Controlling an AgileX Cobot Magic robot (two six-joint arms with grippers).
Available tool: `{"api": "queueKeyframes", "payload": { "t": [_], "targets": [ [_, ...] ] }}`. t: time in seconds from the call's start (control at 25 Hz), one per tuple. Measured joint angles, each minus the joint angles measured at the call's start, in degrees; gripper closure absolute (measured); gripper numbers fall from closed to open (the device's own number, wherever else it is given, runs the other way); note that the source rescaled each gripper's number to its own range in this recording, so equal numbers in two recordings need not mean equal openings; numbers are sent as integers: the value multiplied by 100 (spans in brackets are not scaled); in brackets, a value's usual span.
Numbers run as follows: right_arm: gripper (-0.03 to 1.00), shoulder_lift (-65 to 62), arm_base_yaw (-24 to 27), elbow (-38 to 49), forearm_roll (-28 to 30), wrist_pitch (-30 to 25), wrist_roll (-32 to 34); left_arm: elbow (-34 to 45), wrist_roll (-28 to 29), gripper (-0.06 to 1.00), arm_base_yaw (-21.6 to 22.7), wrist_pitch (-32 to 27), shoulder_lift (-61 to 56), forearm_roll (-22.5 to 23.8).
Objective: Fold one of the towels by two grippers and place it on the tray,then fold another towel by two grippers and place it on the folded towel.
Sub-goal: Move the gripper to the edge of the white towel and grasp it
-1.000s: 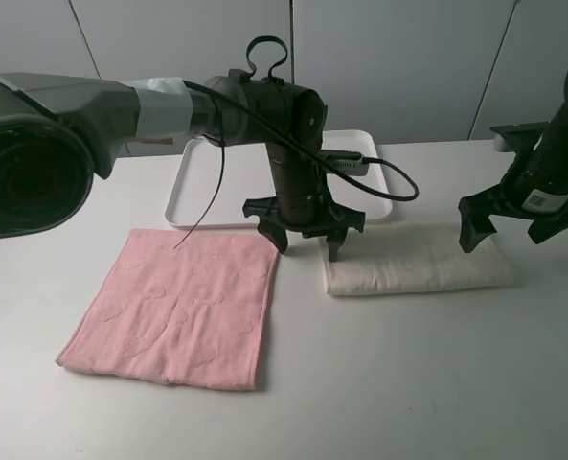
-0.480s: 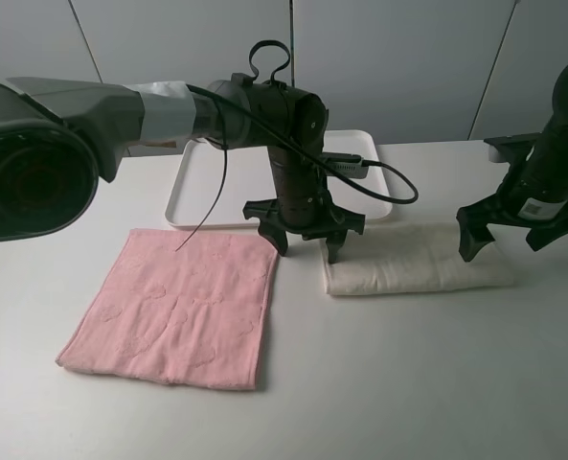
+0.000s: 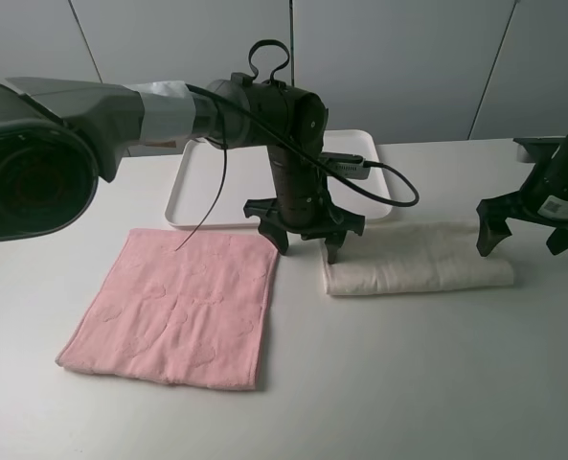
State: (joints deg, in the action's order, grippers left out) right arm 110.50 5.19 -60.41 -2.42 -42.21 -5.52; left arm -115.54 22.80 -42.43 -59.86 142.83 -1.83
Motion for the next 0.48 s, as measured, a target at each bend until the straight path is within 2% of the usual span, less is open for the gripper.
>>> {"api": "queueKeyframes", "payload": {
  "t": [0.16,0.48],
  "targets": [
    [-3,0,-168,0,-165,22,-215,0,-13,0,0,0,0,0],
    [-3,401,-354,-21,242,85,105,0,-47,0,0,-32,0,-22]
  ]
}}
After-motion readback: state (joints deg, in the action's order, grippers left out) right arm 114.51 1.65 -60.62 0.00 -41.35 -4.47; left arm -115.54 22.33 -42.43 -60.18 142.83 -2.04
